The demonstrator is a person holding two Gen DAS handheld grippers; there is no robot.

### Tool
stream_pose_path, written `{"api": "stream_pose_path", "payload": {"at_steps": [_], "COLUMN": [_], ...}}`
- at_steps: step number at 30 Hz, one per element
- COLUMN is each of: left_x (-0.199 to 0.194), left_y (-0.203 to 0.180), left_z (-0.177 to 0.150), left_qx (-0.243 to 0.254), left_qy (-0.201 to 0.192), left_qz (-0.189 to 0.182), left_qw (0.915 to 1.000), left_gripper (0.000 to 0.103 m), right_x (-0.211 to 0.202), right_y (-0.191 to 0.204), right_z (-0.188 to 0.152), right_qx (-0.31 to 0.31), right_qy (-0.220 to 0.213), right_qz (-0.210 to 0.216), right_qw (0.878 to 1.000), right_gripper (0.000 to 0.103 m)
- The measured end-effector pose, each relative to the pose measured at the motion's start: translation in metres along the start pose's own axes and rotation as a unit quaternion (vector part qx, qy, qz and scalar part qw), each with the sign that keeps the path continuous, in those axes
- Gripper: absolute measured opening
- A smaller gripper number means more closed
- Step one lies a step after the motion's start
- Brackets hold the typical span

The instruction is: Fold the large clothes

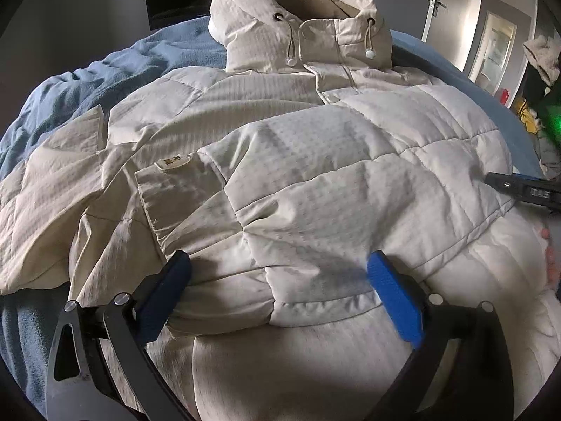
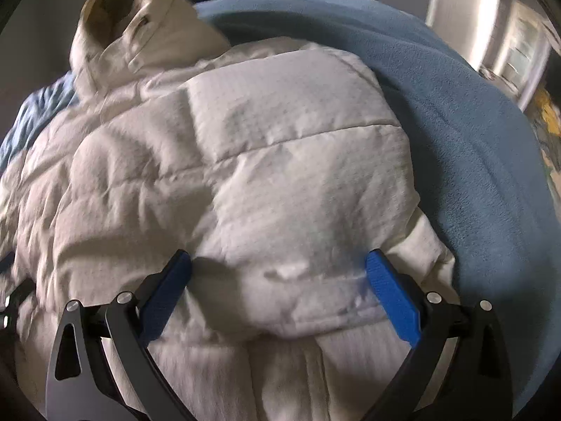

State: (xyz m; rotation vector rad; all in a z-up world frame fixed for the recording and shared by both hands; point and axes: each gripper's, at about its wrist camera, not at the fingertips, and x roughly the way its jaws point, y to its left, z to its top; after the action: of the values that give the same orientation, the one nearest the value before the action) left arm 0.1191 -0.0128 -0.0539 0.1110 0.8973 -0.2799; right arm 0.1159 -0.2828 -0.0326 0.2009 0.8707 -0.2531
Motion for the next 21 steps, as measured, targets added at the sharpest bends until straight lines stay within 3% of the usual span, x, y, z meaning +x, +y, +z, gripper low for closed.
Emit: {"api": "stream_pose_path", "payload": {"at_steps": [6,10,17,21], "left_x": [-0.007,-0.036,-0.116,-0.14], "left_y": [0.001,0.015,0.093,0.144], "left_z": [0.001,0.007,0.032,0.029], "left_qx": [0.007,-0.007,-0.064,-0.044], "left_qy": [0.0,-0.018,-0.053,-0.038], "left_qz": [-0.001,0.027,0.061,0.129], "left_qw": [1.0,0.9995,0.9947,0.99], "left_gripper": [0.097,0.096,0.096,0.096], "right_x": [-0.056,-0.087,-0.117,-0.123], "right_y": [-0.001,0.016,0.058,0.082], "right_z": [-0.024,-0.036,-0.038,-0.043], "right_qx": [0.008,-0.024,-0.048,-0.078], "right_qy": [-0.069,-0.105,-0.123,-0.129], "right_qz": [0.034,0.043,0.104,0.119], "right_qw": [0.997,0.993,0.986,0.981], "right_gripper": [0.096,0.096,0.096,0.096]}}
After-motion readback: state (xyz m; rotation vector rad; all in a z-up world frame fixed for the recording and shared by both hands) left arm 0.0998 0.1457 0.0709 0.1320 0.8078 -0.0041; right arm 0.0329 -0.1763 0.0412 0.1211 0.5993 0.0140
